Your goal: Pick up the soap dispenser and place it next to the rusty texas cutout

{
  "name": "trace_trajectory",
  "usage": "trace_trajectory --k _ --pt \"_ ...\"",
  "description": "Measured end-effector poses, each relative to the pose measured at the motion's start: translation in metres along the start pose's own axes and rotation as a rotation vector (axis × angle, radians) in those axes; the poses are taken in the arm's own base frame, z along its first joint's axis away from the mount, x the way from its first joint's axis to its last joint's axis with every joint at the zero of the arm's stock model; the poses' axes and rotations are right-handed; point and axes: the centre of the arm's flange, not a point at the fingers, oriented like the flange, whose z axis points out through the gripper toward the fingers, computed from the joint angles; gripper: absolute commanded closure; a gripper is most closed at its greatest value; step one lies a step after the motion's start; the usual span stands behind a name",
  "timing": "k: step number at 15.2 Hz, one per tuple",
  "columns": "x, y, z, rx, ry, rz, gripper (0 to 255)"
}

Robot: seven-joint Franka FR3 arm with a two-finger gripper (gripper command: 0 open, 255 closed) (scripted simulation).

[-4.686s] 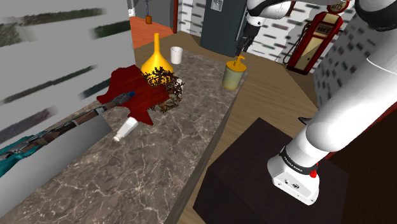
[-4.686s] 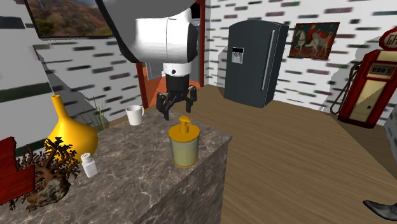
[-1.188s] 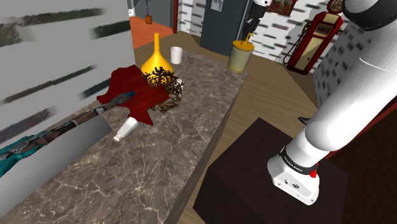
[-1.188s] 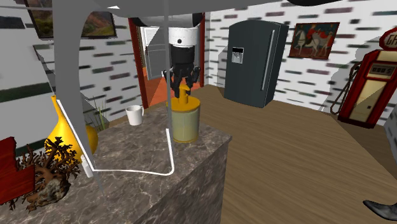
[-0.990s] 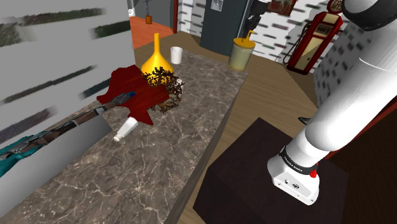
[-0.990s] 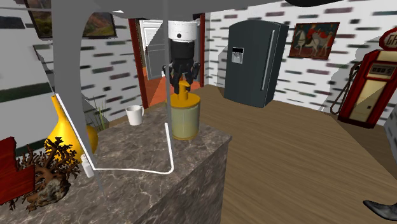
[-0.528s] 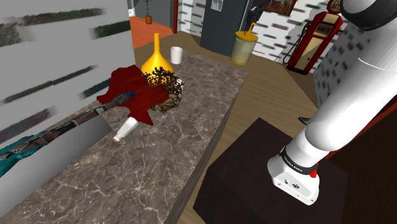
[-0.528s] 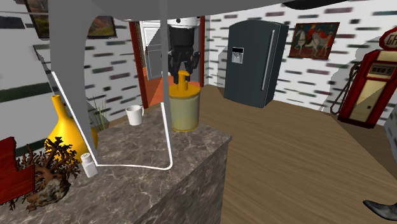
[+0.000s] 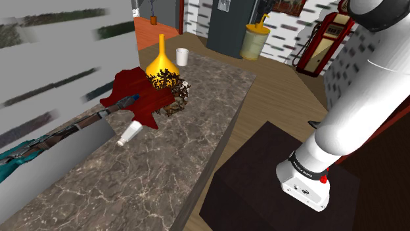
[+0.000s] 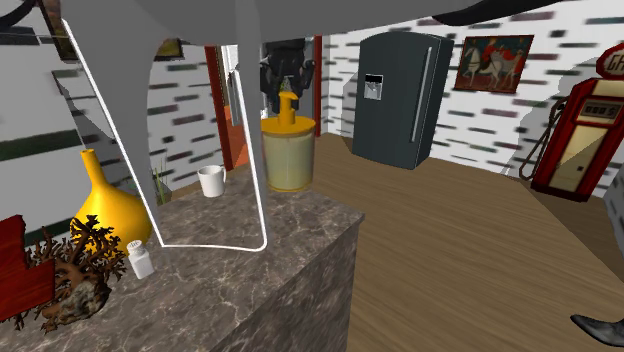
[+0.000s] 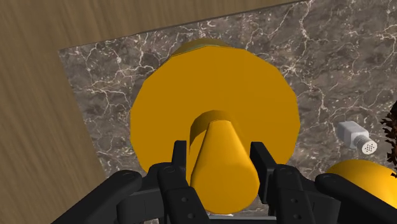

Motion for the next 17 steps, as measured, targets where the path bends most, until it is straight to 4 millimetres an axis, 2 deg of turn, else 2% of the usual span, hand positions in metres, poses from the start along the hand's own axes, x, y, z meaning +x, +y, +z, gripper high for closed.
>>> trace_trajectory --k 7,11,17 --pt "0.004 0.002 -0.039 0.000 0.000 0.000 255" --pt "0.006 -0.004 -0.055 0.000 0.000 0.000 255" --pt "0.005 -0.079 -0.059 0.001 0.000 -0.001 255"
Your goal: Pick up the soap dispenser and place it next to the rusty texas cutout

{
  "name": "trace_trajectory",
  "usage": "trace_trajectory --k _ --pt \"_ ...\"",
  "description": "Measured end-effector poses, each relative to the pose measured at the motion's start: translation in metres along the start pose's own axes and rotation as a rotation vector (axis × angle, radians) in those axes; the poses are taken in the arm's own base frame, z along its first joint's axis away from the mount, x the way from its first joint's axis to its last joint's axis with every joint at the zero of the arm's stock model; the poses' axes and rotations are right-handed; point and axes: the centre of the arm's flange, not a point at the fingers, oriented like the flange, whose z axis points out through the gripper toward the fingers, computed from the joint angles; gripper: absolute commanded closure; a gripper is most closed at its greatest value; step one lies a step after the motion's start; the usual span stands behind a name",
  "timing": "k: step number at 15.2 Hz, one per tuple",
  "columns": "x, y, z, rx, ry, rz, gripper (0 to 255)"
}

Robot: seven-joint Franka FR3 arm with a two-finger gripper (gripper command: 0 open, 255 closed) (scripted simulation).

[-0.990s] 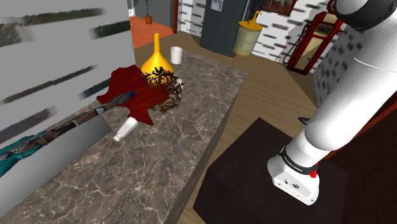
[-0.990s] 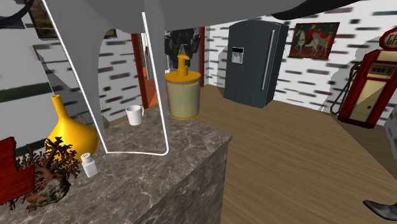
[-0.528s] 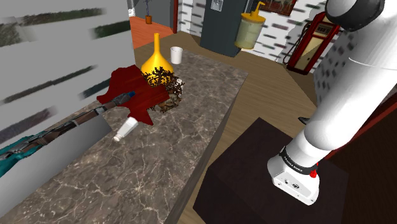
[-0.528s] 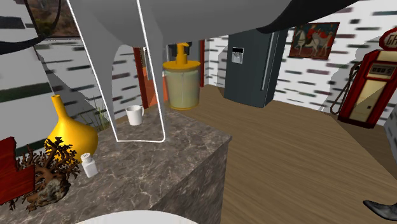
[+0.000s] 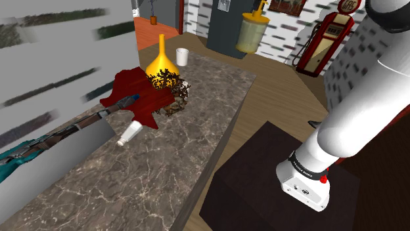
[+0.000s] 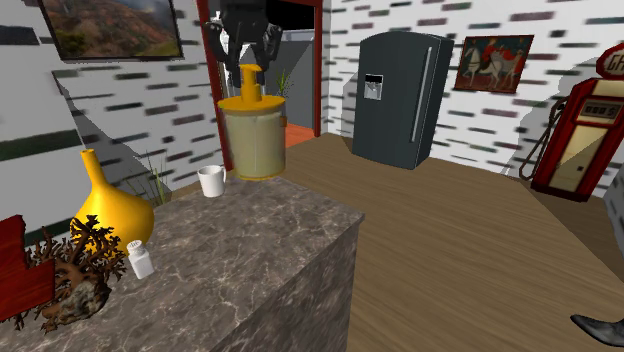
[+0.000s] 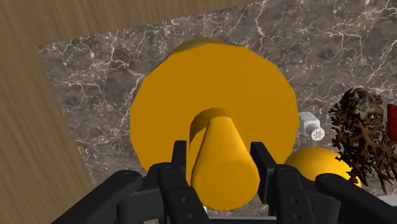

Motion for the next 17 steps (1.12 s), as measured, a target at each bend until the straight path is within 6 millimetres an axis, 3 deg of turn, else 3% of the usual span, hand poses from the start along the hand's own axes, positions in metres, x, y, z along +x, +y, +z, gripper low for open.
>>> trace_trajectory --k 17 --pt "-0.011 -0.222 -0.002 -0.001 -0.001 0.000 255"
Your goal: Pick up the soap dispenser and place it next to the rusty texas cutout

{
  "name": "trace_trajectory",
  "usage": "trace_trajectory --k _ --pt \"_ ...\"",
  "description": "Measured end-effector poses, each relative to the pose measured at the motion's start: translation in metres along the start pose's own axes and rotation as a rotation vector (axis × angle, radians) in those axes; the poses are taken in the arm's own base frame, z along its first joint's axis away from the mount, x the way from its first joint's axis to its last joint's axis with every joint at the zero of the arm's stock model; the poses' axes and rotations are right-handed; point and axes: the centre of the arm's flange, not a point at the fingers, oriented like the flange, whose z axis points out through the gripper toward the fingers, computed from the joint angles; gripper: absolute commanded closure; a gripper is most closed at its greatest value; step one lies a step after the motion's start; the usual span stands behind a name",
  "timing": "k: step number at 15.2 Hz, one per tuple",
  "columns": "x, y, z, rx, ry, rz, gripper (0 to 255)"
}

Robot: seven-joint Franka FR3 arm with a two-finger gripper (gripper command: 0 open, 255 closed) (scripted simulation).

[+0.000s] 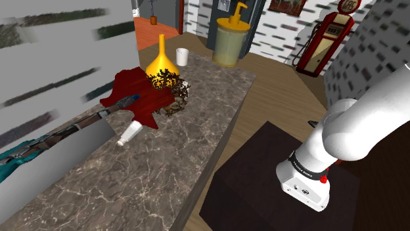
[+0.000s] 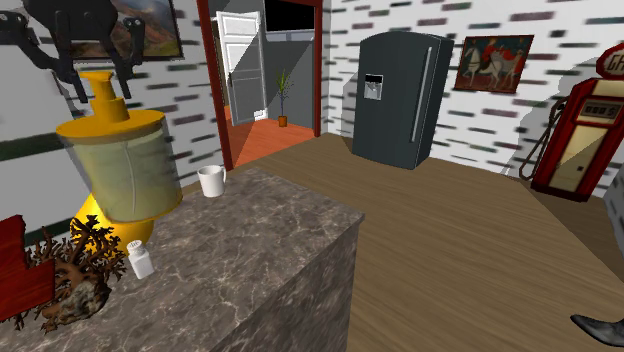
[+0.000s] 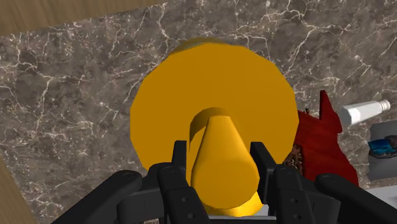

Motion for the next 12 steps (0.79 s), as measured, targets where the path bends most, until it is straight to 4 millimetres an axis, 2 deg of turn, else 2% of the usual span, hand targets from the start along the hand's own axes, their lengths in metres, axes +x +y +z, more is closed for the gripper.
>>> trace_trajectory --k 4,12 --pt "0.002 -0.055 -0.001 0.000 0.000 -0.001 255" --pt "-0.005 -0.160 -0.003 -0.001 0.000 0.000 255"
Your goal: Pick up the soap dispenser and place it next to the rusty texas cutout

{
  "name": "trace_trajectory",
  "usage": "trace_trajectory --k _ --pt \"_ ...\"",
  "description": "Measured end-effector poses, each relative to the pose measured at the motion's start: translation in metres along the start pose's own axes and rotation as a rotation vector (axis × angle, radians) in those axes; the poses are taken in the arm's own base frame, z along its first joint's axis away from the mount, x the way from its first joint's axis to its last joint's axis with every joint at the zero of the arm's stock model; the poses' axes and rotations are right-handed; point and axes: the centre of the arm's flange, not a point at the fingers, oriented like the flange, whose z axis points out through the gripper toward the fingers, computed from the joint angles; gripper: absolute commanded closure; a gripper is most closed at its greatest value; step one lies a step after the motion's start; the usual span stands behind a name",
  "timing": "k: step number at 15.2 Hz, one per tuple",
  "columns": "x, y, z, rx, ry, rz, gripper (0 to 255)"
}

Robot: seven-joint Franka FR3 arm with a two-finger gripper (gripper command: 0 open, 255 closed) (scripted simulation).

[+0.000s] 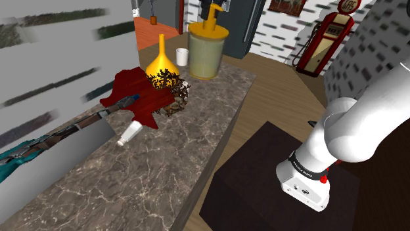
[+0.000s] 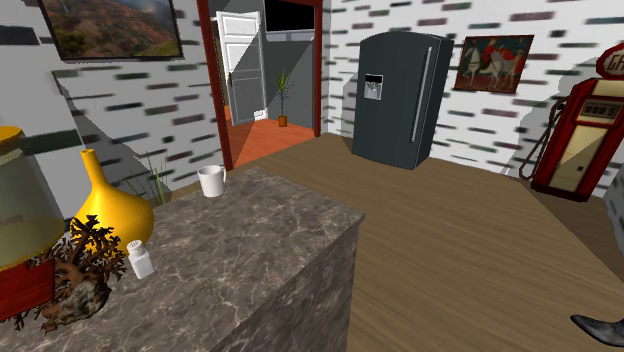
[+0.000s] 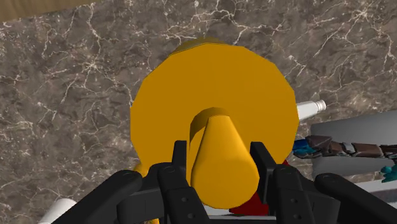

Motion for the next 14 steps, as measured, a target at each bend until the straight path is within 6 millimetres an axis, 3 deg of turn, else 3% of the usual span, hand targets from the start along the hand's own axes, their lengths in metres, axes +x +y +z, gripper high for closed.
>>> trace_trajectory --k 14 --pt "-0.007 -0.181 -0.002 -0.001 0.000 -0.001 255"
